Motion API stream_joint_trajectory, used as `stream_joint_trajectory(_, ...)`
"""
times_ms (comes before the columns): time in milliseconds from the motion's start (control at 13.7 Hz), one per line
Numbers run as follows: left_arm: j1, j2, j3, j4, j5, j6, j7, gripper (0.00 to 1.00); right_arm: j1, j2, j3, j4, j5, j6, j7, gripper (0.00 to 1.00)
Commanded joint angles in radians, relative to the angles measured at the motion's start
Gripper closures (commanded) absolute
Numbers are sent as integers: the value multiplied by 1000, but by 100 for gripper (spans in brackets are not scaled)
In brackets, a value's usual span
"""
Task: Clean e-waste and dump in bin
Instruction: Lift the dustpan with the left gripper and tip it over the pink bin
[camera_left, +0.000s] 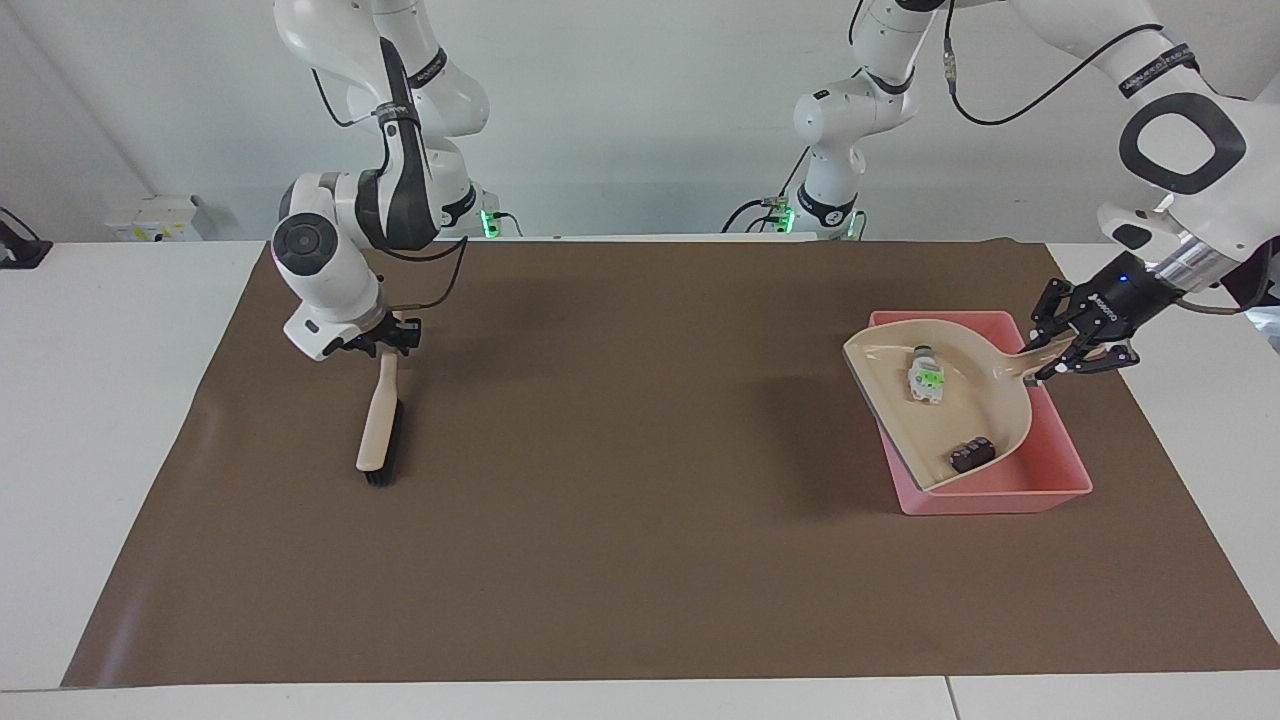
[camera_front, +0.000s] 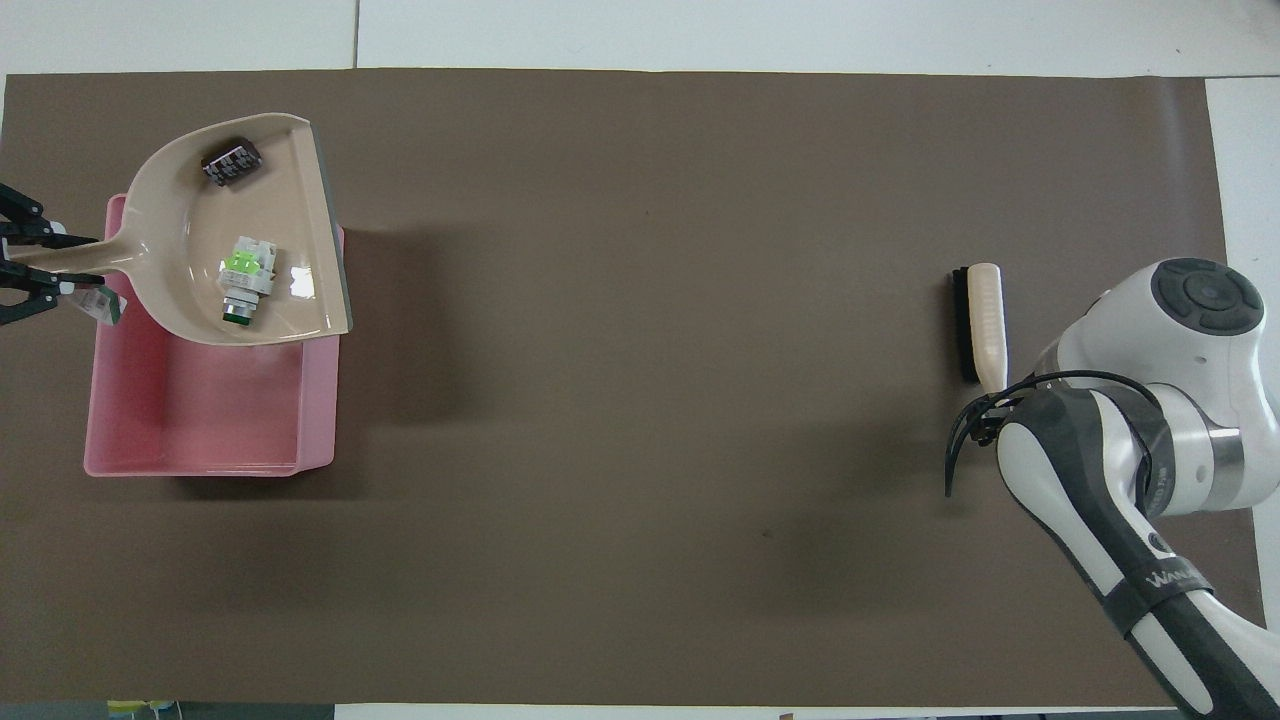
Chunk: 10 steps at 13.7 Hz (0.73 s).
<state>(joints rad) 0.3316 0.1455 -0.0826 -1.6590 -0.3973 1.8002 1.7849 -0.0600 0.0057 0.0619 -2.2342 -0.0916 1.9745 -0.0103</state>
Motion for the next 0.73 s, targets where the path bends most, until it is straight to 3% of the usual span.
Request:
stream_joint_trajectory(0,72,37,-6,97,49,-76,68,100,-9,-26,12,80,4,-69,-20,0)
stream_joint_trajectory(291,112,39,-6,105,210,-91,133,100,-6,-79,16,212,4,-63,-6,0)
stream_joint_trajectory(655,54,36,-16,102,418,-91,157,100,-9,-133,13,367,7,-123,-5,0)
